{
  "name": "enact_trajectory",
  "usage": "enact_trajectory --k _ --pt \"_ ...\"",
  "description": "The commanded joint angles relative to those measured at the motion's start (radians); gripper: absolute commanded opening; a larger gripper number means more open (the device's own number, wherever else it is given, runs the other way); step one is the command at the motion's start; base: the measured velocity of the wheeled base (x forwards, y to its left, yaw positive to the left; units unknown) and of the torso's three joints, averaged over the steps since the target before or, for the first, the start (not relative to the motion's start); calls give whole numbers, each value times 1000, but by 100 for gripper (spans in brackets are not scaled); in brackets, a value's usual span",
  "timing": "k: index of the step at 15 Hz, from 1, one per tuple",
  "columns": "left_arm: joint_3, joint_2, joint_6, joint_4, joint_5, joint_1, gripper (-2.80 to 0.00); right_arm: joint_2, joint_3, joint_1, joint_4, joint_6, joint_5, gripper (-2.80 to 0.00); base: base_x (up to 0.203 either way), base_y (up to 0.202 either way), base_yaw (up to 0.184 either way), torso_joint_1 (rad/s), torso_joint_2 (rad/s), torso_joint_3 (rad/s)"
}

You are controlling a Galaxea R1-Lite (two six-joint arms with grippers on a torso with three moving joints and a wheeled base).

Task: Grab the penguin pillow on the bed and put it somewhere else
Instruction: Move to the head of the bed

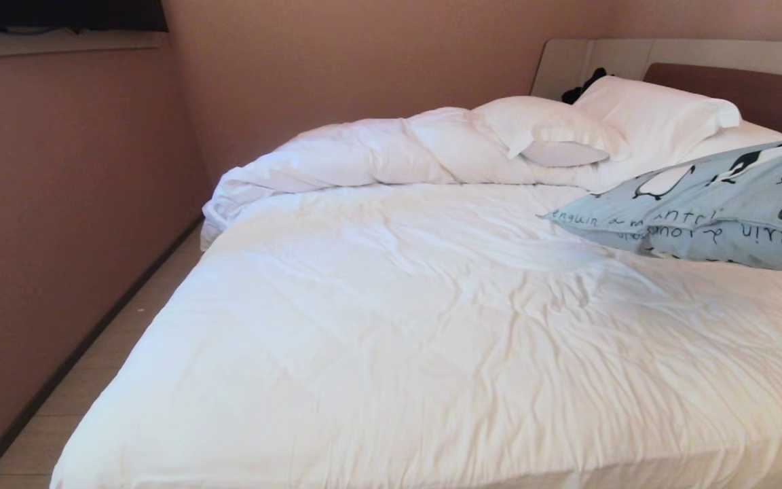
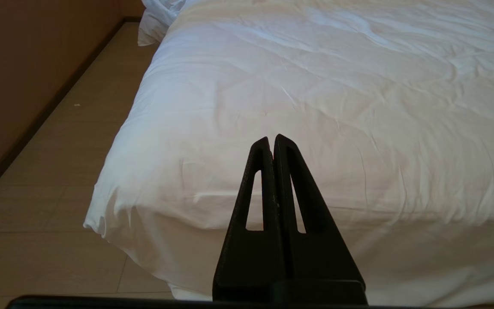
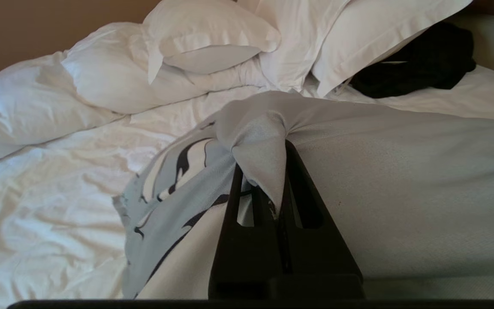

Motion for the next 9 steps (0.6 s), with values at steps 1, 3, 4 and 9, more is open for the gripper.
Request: enact_trajectory --k 1,3,4,9 --pt "3 0 -1 0 1 0 -280 21 -15 -25 -19 12 1 -280 0 0 0 0 0 0" --pt "3 0 -1 0 1 0 -280 18 -19 -34 -19 29 1 -280 0 0 0 0 0 0" --pt "3 0 -1 0 1 0 -280 13 -20 -34 -19 36 1 -280 0 0 0 0 0 0" --pt "3 0 -2 1 1 0 -280 10 -20 -36 -19 36 1 -280 0 0 0 0 0 0"
